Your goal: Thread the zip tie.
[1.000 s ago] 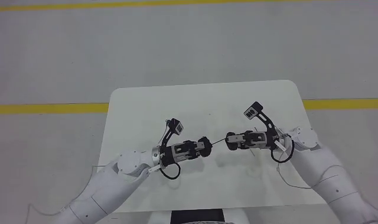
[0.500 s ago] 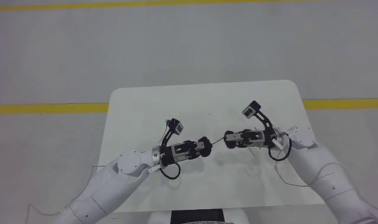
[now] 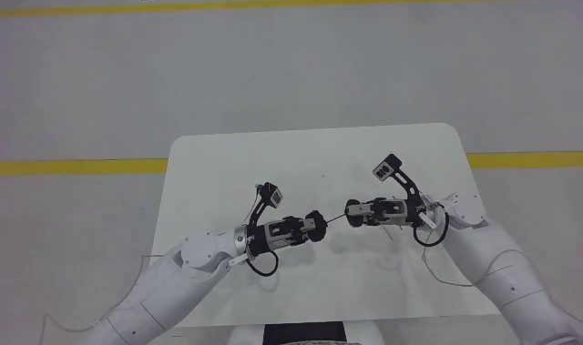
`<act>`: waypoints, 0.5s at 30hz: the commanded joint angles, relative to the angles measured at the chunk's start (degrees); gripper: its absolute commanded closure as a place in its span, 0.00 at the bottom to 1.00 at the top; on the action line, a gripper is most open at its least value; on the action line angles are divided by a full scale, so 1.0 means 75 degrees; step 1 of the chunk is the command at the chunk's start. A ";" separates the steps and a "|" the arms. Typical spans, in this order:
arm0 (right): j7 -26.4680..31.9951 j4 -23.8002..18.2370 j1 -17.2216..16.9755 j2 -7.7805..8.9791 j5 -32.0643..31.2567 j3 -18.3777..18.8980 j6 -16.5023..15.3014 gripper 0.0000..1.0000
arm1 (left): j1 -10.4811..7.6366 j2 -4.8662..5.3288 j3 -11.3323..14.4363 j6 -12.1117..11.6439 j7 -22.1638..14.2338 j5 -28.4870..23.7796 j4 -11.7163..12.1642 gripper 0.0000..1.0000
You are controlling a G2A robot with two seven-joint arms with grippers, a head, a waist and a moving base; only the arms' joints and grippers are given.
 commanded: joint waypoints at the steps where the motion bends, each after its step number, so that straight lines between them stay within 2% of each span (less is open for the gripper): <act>1: 0.0000 0.0005 0.0005 -0.0004 -0.0009 0.0004 0.0000 1.00 | 0.0000 0.0000 0.0000 0.0000 0.0000 0.0000 0.0000 1.00; 15: 0.0000 -0.0147 -0.0130 -0.0004 -0.0328 0.0205 0.0000 1.00 | 0.0000 0.0000 0.0000 0.0000 0.0000 0.0000 0.0000 1.00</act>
